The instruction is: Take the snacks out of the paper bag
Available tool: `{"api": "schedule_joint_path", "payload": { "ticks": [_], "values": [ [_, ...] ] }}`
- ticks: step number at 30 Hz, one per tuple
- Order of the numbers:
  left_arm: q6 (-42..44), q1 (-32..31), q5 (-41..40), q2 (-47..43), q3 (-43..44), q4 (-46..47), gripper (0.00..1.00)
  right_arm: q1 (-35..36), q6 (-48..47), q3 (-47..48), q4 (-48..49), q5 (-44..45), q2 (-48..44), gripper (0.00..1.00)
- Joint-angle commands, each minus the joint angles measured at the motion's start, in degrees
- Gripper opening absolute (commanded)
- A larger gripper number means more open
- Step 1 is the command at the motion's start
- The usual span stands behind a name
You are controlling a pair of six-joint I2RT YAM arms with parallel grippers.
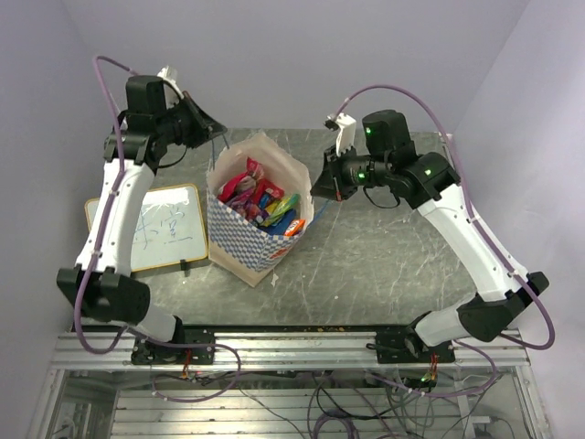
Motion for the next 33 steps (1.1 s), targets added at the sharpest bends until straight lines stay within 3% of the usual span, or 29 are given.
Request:
{"api": "schedule_joint_path", "payload": {
  "ticks": [1, 9, 11, 14, 19, 21, 24, 30, 33],
  "values": [
    [-3.5, 0.46, 10.72, 3.08, 7.66, 13.32, 0.07, 0.93, -1.62, -3.26, 6.85, -8.89, -2.84, 0.0],
    [-18.35, 0.37, 20.39, 2.13, -2.04, 37.32, 0.07, 2.11, -3.06, -8.58, 6.27, -6.16, -6.25, 0.02],
    [-18.64, 0.28, 20.95, 1.65, -2.61, 38.55, 0.07, 2.13, -2.7, -8.59, 5.21, -1.6, -6.63, 0.08],
    [-16.21, 0.24, 21.36, 1.3, -2.49, 35.79, 0.07, 2.11, -0.55, -7.85, 3.9, 12.47, -8.47, 0.16],
    [-16.77, 0.11, 21.87, 0.17, -4.4, 36.76, 0.07, 2.03, -0.89, -7.83, 7.22, 24.93, -12.37, 0.64],
    [-17.61, 0.04, 22.04, -0.42, -5.39, 37.76, 0.07, 2.02, -3.64, -7.55, 9.96, 24.07, -12.54, 0.78],
    [-18.02, -0.11, 22.2, -1.6, -6.39, 37.73, 0.07, 2.03, -8.84, -7.02, 14.28, 20.8, -11.32, 0.87],
    [-17.63, -0.16, 23.39, -2.71, -6.57, 35.88, 0.07, 5.11, -18.47, -6.55, 20.76, 10.6, -5.9, 0.88],
    [-18.3, -0.24, 23.96, -2.64, -6.12, 35.98, 0.07, 9.01, -32.23, -9.36, 21.39, 4.71, -4.54, 0.84]
  ]
}}
